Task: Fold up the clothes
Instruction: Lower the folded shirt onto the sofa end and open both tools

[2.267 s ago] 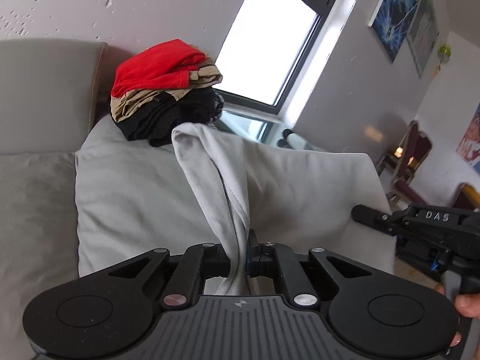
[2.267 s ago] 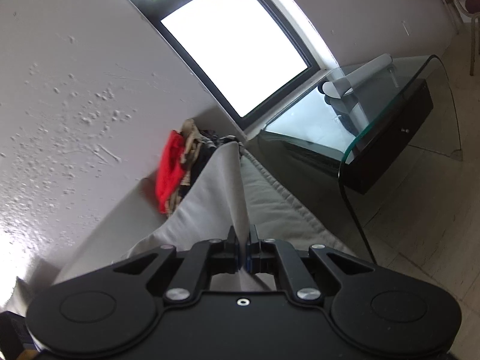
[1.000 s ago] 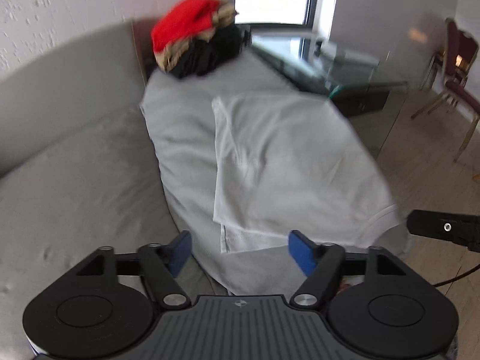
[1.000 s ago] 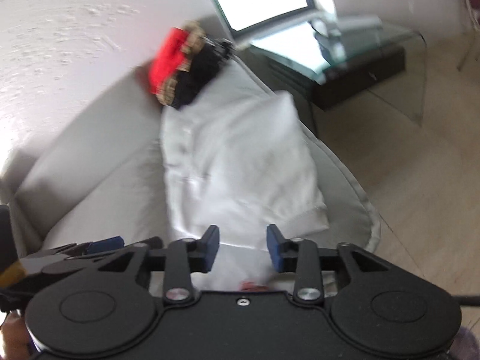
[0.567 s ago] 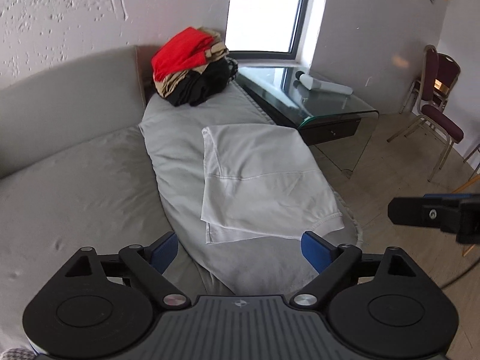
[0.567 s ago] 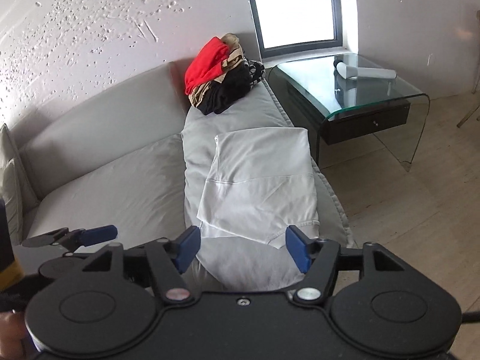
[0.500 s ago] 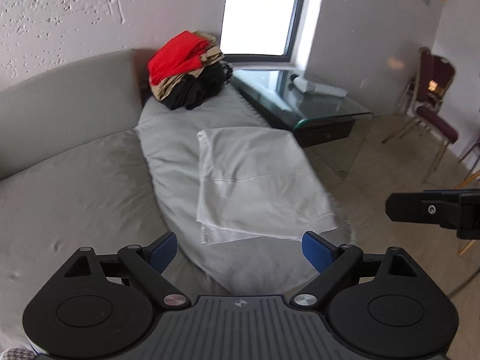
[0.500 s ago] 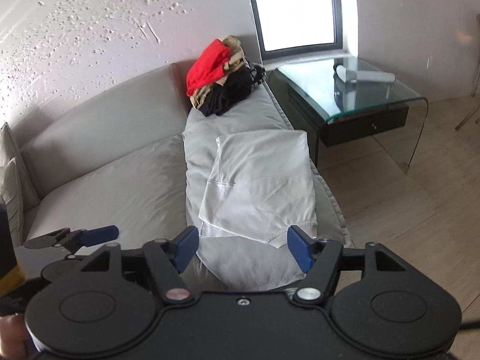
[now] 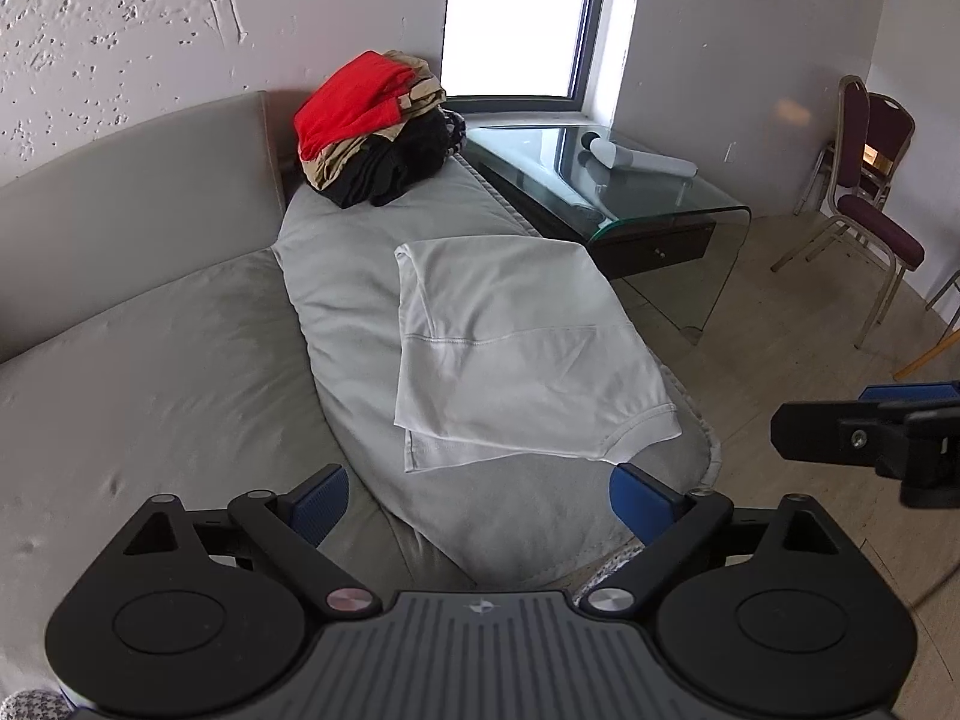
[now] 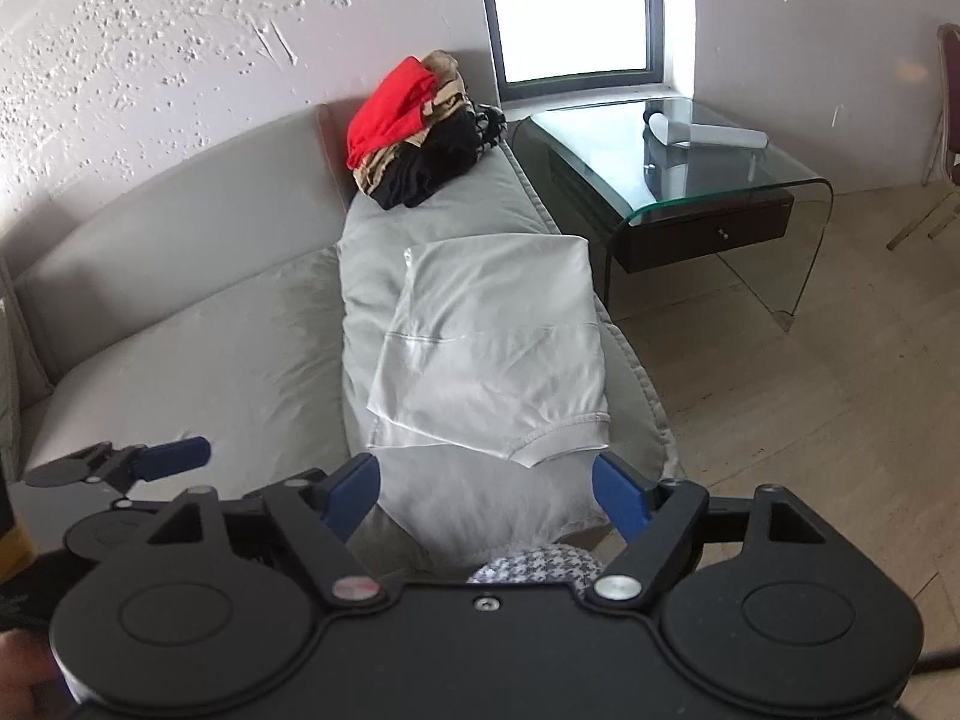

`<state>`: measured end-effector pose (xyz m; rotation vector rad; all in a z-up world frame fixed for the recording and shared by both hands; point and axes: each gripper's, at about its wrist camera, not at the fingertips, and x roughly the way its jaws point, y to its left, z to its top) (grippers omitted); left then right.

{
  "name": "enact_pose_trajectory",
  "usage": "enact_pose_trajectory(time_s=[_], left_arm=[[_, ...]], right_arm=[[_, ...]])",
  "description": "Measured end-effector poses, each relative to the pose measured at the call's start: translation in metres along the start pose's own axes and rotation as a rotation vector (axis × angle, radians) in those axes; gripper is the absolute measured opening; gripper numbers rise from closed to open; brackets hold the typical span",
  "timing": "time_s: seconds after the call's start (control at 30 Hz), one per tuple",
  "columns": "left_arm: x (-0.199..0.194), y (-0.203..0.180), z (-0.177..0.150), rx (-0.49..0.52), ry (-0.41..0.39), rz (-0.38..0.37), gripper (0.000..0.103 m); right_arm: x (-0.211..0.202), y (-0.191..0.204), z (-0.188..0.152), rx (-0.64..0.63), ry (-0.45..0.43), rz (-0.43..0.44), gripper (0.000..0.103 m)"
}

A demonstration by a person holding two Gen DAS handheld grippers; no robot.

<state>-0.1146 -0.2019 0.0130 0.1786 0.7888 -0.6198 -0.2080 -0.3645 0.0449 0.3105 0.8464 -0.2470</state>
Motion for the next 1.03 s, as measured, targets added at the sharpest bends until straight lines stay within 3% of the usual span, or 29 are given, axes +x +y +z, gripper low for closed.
enact_pose_trajectory(time_s=[1.03], left_arm=[[0.022,-0.019,-0.006,0.041,0.033,-0.014,0.1]], right_arm=[[0.02,-0.009,-0.002,-0.019,0.043,-0.034,0.083]])
